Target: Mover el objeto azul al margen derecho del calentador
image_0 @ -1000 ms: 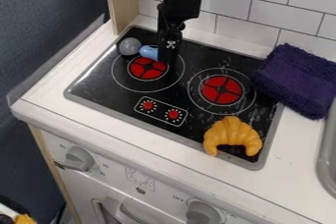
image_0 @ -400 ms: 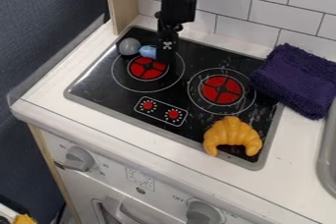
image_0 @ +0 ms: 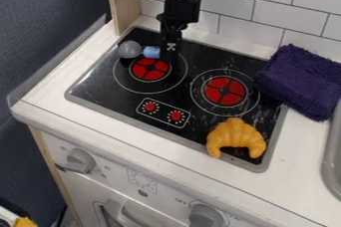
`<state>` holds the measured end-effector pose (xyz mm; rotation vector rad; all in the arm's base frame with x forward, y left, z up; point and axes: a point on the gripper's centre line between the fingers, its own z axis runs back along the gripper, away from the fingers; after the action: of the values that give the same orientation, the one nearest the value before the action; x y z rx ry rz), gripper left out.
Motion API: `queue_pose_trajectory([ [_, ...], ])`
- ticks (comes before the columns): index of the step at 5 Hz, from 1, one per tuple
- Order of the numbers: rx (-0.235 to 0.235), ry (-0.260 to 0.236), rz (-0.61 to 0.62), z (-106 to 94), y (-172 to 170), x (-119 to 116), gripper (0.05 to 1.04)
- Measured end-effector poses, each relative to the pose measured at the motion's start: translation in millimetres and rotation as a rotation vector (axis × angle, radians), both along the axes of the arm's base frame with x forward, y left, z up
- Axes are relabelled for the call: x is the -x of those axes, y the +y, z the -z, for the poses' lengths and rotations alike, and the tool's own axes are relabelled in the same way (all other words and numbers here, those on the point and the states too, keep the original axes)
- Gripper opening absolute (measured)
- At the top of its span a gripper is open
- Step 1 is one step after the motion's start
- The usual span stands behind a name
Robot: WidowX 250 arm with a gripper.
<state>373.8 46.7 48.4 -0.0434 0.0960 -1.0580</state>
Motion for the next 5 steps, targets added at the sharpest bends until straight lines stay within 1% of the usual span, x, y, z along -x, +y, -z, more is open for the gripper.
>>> queue_pose_trajectory([
  [1, 0.001, -0.008, -0.01, -0.8, -3.1, 2.5, 0.409],
  [2, -0.028, 0.006, -0.024, -4.3, -14.2, 11.7, 0.409],
  [3, -0.07, -0.021, 0.002, -22.2, -33.4, 15.6, 0.409],
  [4, -0.074, -0.087, 0.024, -51.6, -59.2, 28.7, 0.409],
  [5, -0.007, -0.141, 0.109, -56.5, -100.2, 37.3, 0.409],
])
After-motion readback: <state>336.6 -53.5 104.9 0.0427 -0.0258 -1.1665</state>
